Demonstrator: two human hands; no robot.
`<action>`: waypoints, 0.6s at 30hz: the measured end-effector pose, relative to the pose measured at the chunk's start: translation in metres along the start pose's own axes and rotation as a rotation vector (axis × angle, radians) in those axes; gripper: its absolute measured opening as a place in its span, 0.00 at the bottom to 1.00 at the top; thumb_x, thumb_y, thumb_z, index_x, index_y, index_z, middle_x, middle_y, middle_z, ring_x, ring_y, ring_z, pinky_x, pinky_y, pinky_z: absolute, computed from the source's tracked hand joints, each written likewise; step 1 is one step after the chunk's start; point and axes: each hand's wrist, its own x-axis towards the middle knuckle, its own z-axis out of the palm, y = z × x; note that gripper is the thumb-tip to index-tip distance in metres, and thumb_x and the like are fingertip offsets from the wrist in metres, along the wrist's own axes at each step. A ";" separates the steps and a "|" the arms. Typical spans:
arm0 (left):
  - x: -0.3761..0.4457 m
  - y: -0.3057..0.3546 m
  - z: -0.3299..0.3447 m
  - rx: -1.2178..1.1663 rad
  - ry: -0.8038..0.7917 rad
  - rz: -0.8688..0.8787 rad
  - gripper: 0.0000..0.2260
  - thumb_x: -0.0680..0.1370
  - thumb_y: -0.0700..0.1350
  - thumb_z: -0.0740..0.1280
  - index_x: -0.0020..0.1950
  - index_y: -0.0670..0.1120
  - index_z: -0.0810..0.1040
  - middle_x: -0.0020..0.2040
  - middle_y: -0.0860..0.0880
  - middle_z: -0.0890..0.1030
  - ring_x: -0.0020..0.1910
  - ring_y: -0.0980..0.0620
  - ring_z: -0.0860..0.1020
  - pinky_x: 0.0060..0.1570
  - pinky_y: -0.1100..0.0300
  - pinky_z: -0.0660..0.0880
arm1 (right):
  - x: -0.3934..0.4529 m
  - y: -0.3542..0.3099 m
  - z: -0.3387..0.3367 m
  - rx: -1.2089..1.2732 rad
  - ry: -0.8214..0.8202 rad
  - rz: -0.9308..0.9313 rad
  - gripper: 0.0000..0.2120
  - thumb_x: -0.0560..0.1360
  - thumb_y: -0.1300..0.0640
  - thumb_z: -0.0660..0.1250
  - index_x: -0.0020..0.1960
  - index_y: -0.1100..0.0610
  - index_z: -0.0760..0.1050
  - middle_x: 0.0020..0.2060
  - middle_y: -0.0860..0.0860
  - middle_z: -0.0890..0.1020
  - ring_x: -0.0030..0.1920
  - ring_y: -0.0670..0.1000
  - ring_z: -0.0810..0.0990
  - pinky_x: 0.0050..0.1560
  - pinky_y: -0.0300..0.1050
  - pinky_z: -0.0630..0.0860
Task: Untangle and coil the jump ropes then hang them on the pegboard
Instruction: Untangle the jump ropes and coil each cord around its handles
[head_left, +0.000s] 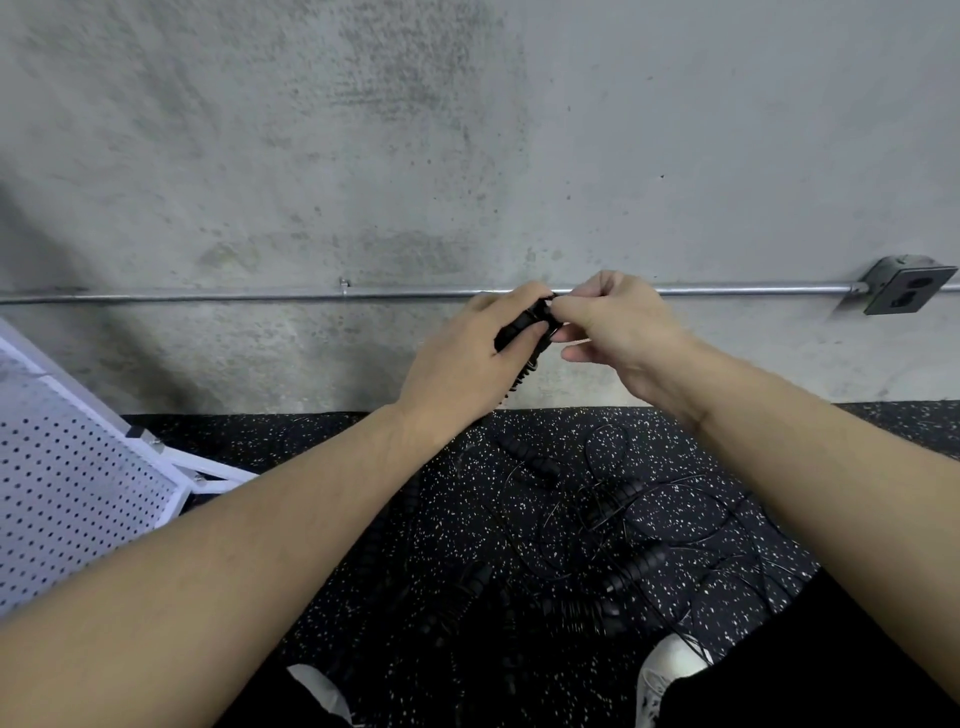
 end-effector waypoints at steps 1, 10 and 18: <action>0.000 -0.001 -0.001 -0.020 0.010 -0.015 0.13 0.83 0.56 0.62 0.67 0.69 0.72 0.54 0.60 0.77 0.53 0.59 0.76 0.49 0.57 0.75 | 0.000 -0.001 -0.002 0.043 -0.049 0.028 0.08 0.76 0.66 0.72 0.48 0.60 0.73 0.37 0.53 0.81 0.31 0.45 0.82 0.31 0.38 0.79; -0.005 -0.004 -0.011 -0.345 -0.021 -0.057 0.10 0.84 0.46 0.65 0.62 0.58 0.80 0.49 0.56 0.86 0.46 0.58 0.85 0.55 0.56 0.81 | -0.003 -0.001 -0.012 0.360 -0.301 0.217 0.05 0.78 0.68 0.68 0.52 0.61 0.78 0.42 0.56 0.85 0.38 0.48 0.86 0.38 0.37 0.82; -0.002 0.000 -0.011 -0.405 -0.052 -0.065 0.15 0.83 0.42 0.66 0.55 0.65 0.78 0.44 0.66 0.84 0.44 0.69 0.81 0.47 0.77 0.71 | -0.003 -0.002 -0.015 0.290 -0.330 0.218 0.09 0.69 0.61 0.74 0.49 0.57 0.80 0.37 0.50 0.83 0.27 0.41 0.78 0.35 0.36 0.81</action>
